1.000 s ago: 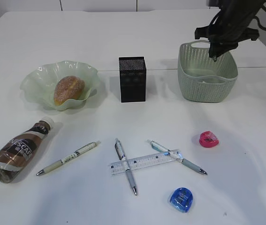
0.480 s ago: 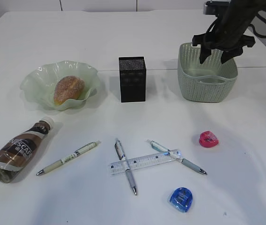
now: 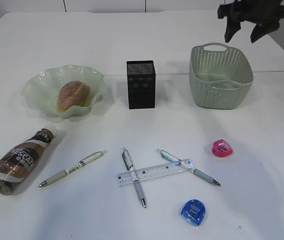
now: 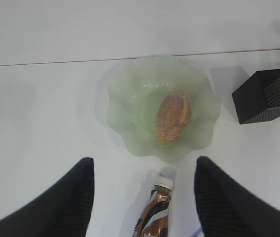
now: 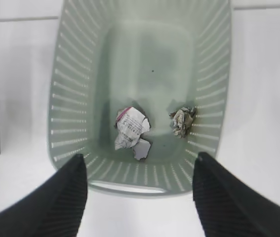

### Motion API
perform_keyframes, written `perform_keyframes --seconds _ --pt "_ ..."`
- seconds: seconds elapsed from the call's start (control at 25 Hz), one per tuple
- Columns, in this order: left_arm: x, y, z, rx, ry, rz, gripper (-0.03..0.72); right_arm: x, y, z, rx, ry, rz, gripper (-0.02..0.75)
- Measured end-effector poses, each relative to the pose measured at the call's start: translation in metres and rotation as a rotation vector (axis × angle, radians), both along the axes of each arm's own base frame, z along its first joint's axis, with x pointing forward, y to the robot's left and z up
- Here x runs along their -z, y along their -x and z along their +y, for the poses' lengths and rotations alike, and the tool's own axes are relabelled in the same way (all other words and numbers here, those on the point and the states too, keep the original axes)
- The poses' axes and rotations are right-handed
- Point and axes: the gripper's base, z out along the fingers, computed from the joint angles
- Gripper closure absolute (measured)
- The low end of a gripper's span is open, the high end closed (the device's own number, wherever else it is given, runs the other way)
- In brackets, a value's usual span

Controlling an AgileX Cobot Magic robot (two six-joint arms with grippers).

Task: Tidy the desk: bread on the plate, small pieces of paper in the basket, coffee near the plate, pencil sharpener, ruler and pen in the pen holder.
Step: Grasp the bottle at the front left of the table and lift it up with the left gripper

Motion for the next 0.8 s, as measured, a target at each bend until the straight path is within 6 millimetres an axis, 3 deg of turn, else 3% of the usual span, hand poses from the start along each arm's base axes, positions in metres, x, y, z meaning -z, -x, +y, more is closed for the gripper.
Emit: perform_keyframes --seconds 0.12,0.16,0.36,0.48,0.6,0.76,0.8 --pt "0.000 0.000 0.000 0.002 0.005 0.000 0.241 -0.002 0.001 0.000 0.000 0.000 -0.004 0.214" --pt "0.000 0.000 -0.001 0.003 0.007 0.001 0.241 -0.044 0.020 -0.001 0.000 -0.003 -0.077 0.215" --pt "0.000 0.001 -0.005 0.045 0.038 0.002 0.241 -0.084 0.052 -0.002 -0.002 -0.004 -0.132 0.214" --pt "-0.001 0.001 -0.009 0.067 0.073 0.004 0.241 -0.107 0.082 -0.003 -0.004 -0.003 -0.156 0.215" --pt "-0.001 0.001 -0.011 0.080 0.092 0.005 0.241 -0.121 0.109 -0.004 -0.004 -0.004 -0.167 0.216" --pt "0.003 0.001 -0.011 0.087 0.088 0.016 0.241 -0.126 0.128 -0.005 -0.004 -0.003 -0.161 0.216" --pt "0.006 0.001 -0.011 0.087 0.089 0.029 0.241 -0.123 0.141 -0.006 -0.004 -0.003 -0.140 0.216"
